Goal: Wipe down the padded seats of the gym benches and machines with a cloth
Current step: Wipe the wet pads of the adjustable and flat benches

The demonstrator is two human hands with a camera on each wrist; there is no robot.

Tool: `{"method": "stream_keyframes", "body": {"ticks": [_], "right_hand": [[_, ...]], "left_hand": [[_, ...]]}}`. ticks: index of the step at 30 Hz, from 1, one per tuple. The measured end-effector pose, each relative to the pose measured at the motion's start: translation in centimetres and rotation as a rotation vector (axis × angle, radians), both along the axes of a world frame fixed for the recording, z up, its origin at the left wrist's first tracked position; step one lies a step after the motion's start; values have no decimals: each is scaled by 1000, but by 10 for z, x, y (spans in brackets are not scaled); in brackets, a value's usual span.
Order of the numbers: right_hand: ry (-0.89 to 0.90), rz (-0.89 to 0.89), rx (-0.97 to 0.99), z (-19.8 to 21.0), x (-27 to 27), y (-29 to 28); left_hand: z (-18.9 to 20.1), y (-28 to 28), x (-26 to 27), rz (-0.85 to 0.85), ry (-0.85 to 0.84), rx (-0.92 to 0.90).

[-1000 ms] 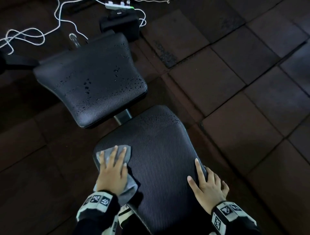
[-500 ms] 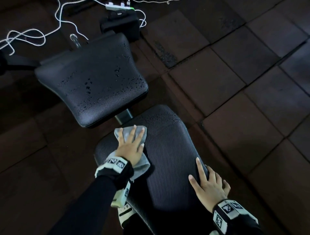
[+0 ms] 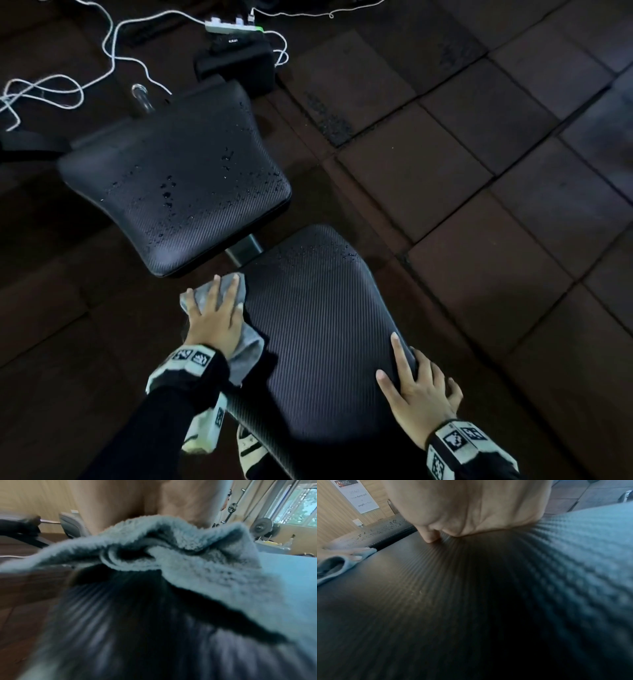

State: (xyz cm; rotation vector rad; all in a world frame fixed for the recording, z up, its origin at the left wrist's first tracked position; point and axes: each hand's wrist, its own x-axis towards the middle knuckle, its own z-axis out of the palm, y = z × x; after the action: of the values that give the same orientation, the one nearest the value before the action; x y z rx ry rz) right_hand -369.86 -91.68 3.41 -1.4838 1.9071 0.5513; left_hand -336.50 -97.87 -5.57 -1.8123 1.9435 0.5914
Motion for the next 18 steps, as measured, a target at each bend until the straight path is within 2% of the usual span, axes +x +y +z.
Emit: {"method": "stream_keyframes", "body": {"ticks": [3,6,9,11,13,15,18], "right_hand": [[10,0,-7,-1,-1,0],[15,6,-44,-4,0,4],[18,5,-54,-7,-1,6],[9,1,-44,-7,-2,6],[4,-4,-40,-7,-2,5],[6,-9,-42,-8,-2,5],[-4,-2,-35,-8,-3,5]], "left_hand": [[-10,-35,-15,98,-61,76],[-9,-68,-47,213,68,57],[9,-99,-97,232,150,61],[22,-111,-130,178,173,59],[24,-108,-150,95,268,56],[16,-90,-157,-55,367,19],[11,-49,-146,-238,380,-48]]}}
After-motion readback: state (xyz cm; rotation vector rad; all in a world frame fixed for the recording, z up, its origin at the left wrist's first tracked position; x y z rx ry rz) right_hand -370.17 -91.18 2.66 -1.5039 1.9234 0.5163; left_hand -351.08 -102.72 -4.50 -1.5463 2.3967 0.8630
